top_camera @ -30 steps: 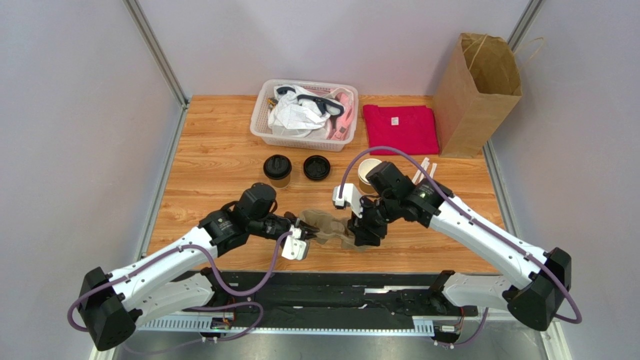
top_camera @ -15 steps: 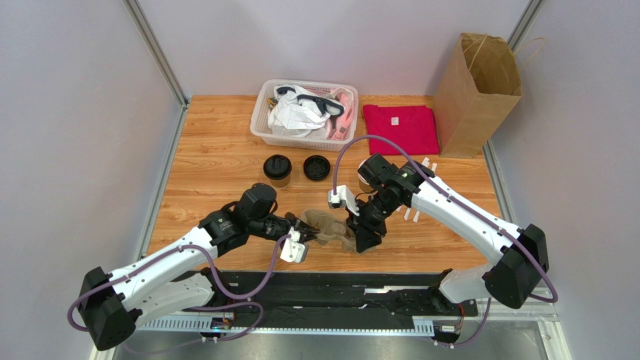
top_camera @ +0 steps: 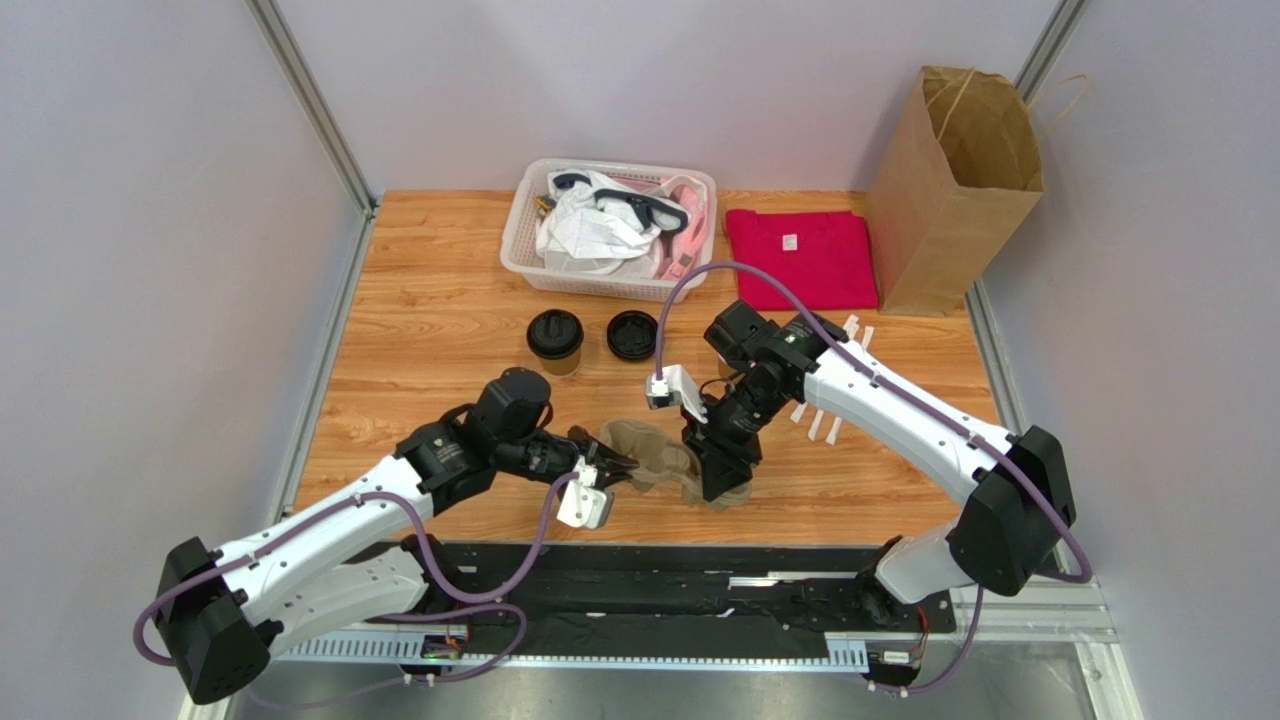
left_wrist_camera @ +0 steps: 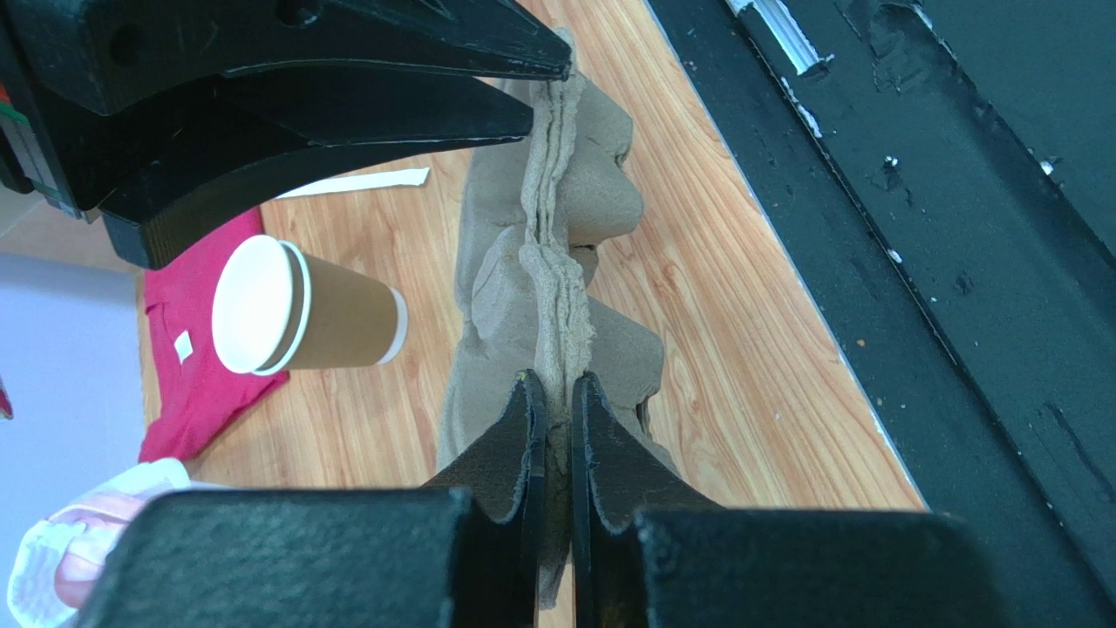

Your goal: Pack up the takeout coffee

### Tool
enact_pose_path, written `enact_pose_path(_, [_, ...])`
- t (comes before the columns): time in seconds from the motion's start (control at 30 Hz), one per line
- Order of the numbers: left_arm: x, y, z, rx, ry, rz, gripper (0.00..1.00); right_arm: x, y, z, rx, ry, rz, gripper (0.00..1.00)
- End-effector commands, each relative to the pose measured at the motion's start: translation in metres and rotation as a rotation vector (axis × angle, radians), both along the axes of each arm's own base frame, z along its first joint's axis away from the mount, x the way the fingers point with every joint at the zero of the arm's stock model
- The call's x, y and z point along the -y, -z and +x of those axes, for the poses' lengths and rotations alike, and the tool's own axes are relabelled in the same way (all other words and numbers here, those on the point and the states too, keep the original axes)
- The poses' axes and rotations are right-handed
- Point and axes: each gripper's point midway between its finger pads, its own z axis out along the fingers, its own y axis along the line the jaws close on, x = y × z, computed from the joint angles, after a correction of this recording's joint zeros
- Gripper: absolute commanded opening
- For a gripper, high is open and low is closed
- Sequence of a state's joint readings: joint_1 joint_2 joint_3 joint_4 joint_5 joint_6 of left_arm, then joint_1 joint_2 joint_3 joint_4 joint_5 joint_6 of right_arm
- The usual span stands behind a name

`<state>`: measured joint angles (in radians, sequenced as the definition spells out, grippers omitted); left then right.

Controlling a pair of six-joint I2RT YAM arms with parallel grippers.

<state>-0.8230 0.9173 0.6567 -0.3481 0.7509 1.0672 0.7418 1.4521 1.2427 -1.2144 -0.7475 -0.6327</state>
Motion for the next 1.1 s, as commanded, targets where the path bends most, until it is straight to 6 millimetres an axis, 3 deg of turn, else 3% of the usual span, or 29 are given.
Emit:
enact_pose_path(0.0, [0.005, -0.017, -0.008, 0.061, 0.074, -0.077, 0.00, -0.013, -0.011, 0.010, 0.030, 0.004, 0.062, 0.35])
enact_pose_path(0.17, [0.004, -0.016, -0.007, 0.062, 0.065, -0.073, 0.00, -0.014, -0.009, 0.008, 0.018, -0.007, 0.064, 0.25])
enact_pose_path(0.47, [0.005, -0.016, -0.006, 0.060, 0.063, -0.079, 0.00, -0.016, -0.005, 0.013, 0.030, 0.007, 0.059, 0.29])
enact_pose_path(0.77, [0.005, -0.016, 0.000, 0.057, 0.024, -0.073, 0.00, -0.015, -0.005, 0.011, 0.021, 0.015, 0.057, 0.00])
enact_pose_path(0.8, [0.007, -0.017, 0.002, 0.038, 0.006, -0.079, 0.02, -0.016, -0.006, 0.011, 0.021, 0.018, 0.059, 0.00])
enact_pose_path(0.93, [0.003, -0.025, 0.026, -0.094, -0.205, -0.099, 0.33, -0.020, -0.011, 0.015, 0.011, 0.099, 0.072, 0.00])
enact_pose_path(1.07, [-0.012, -0.036, 0.043, -0.243, -0.427, -0.153, 0.46, -0.019, -0.009, 0.028, -0.042, 0.281, 0.073, 0.00])
